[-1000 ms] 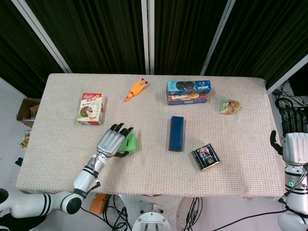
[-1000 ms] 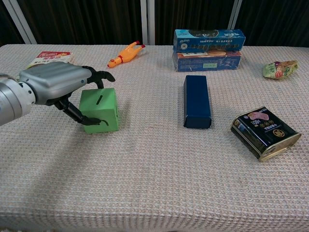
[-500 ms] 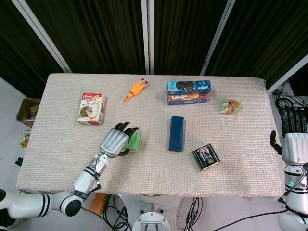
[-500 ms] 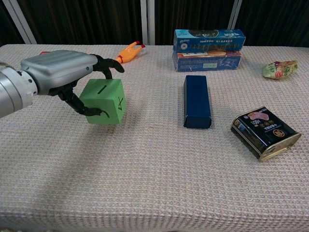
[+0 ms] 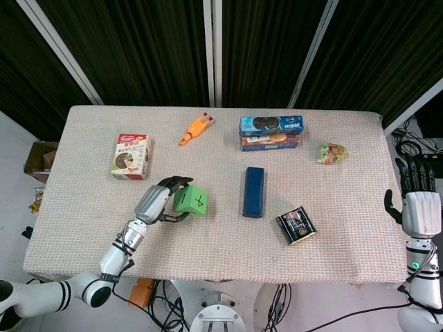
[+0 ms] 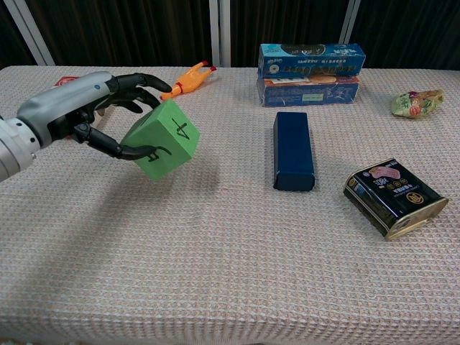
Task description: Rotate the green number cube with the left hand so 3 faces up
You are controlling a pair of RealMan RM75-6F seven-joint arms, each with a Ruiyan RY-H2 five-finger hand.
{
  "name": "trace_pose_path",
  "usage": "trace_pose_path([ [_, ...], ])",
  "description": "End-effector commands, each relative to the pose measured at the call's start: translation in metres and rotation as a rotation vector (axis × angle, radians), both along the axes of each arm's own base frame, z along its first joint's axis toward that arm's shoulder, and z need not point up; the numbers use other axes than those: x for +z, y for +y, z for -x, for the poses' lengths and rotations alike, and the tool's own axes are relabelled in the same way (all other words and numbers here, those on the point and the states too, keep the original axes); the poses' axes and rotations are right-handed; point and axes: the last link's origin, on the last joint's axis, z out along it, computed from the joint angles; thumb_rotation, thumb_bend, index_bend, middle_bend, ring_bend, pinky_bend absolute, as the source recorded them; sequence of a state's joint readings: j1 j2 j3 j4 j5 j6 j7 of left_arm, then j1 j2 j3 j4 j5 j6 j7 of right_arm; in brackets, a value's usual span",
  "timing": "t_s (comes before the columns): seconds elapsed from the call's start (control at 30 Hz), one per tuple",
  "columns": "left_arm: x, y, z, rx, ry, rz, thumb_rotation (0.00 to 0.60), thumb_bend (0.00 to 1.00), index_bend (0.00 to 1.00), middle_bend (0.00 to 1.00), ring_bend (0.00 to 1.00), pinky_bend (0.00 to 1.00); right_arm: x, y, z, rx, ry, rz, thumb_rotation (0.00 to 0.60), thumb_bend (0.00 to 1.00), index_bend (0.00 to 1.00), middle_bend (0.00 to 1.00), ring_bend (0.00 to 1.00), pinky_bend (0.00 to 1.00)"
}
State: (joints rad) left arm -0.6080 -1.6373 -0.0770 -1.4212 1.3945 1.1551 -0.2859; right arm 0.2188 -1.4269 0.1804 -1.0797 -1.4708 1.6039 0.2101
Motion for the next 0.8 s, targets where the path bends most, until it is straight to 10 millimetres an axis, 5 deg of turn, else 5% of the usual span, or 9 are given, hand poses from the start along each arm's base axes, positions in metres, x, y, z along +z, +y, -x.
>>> trace_pose_path([
  [0.03,-0.016,-0.005,0.024,0.054,-0.116,0.048,0.6,0.31,0.15,0.53,0.16,0.18,-0.002,-0.001,-0.003,0.0,0.002,-0.012,0.6,0.48,0.0,0.0,0.0,0.0],
  [0.37,-0.026,-0.008,0.04,0.049,-0.135,0.087,0.6,0.29,0.13,0.5,0.16,0.18,-0.002,-0.003,-0.004,-0.005,0.003,-0.01,0.6,0.48,0.0,0.0,0.0,0.0],
  [0.6,-0.023,-0.008,0.047,0.028,-0.114,0.065,0.6,0.26,0.08,0.15,0.12,0.18,-0.001,-0.002,-0.004,-0.002,0.002,-0.005,0.6,0.48,0.0,0.0,0.0,0.0],
  [0.8,-0.013,-0.009,0.05,-0.015,-0.074,0.004,0.6,0.25,0.05,0.03,0.06,0.17,0.0,-0.001,-0.005,0.003,-0.002,0.003,0.6,0.48,0.0,0.0,0.0,0.0],
])
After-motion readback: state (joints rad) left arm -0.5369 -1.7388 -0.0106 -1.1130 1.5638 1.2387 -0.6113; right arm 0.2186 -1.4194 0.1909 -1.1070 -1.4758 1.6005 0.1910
